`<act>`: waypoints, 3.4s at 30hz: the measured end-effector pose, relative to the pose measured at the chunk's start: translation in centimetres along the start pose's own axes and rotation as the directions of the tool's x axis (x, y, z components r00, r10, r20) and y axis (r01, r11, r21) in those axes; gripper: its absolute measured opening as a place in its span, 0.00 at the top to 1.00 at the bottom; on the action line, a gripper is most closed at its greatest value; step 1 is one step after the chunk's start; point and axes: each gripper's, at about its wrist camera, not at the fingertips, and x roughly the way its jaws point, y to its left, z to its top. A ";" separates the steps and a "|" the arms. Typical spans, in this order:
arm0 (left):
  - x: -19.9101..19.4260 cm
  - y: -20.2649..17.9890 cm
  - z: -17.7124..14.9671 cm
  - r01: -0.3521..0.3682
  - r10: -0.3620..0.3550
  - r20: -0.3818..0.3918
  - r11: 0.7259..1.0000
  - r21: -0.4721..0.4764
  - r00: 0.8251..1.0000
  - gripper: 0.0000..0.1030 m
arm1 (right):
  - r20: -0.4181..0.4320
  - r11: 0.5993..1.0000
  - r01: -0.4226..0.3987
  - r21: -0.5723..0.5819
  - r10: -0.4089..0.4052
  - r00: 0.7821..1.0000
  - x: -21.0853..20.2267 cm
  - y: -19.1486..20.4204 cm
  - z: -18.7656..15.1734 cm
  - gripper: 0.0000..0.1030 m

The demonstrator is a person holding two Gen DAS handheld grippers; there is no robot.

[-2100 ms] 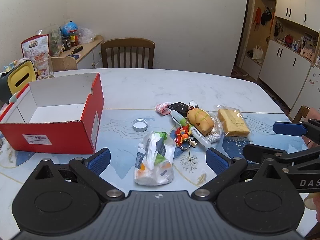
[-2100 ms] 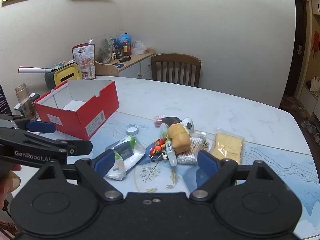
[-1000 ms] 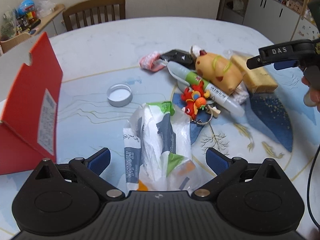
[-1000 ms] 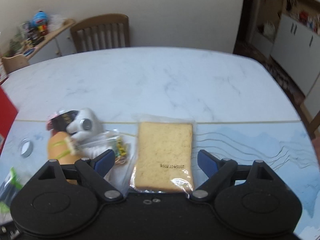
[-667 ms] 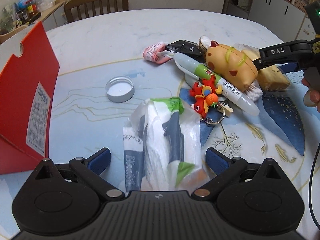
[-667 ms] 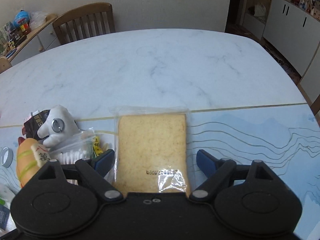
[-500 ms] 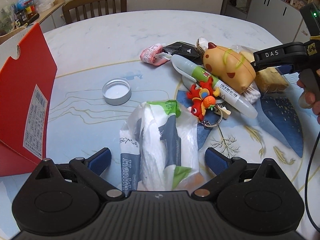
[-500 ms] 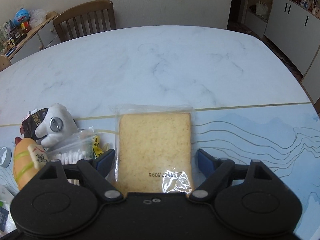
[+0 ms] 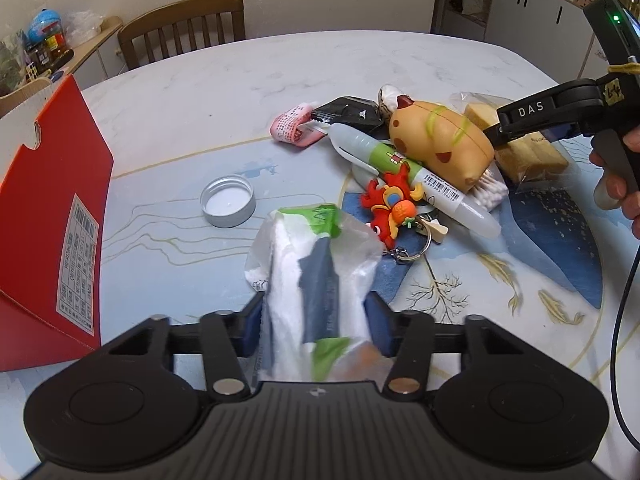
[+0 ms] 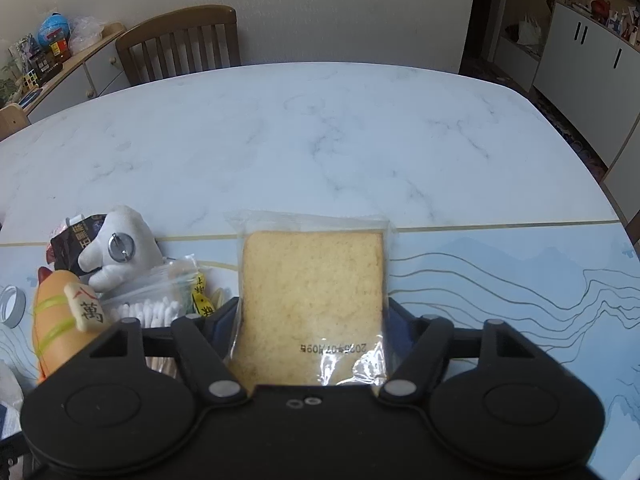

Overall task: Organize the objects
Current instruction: 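Grasp the white wipes bag with the left gripper while the right lifts the bread, then lower the wipes bag and bread into the red box and open both grippers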

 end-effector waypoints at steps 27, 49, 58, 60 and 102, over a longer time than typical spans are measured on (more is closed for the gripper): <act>-11.7 4.4 0.6 0.001 0.010 0.091 0.993 -0.116 0.996 0.57 | 0.053 0.968 -0.217 -0.127 0.225 0.973 -15.5 7.2 -0.8 0.31; -16.7 23.8 0.2 -0.136 0.164 0.098 0.960 -0.245 0.982 0.56 | -0.005 0.809 -0.362 -0.463 0.407 0.914 -17.2 30.4 1.9 0.31; -14.1 30.9 1.9 -0.171 0.192 0.069 0.956 -0.237 0.979 0.57 | -0.037 0.778 -0.357 -0.517 0.396 0.918 -13.6 38.0 2.6 0.31; -13.2 31.9 2.3 -0.179 0.198 0.057 0.955 -0.237 0.979 0.57 | -0.050 0.774 -0.356 -0.523 0.390 0.920 -12.7 39.2 2.7 0.31; 0.8 35.0 3.9 -0.162 0.114 -0.331 0.979 -0.122 0.937 0.38 | -0.313 0.762 -0.312 -0.568 0.150 0.938 -1.6 46.3 1.2 0.18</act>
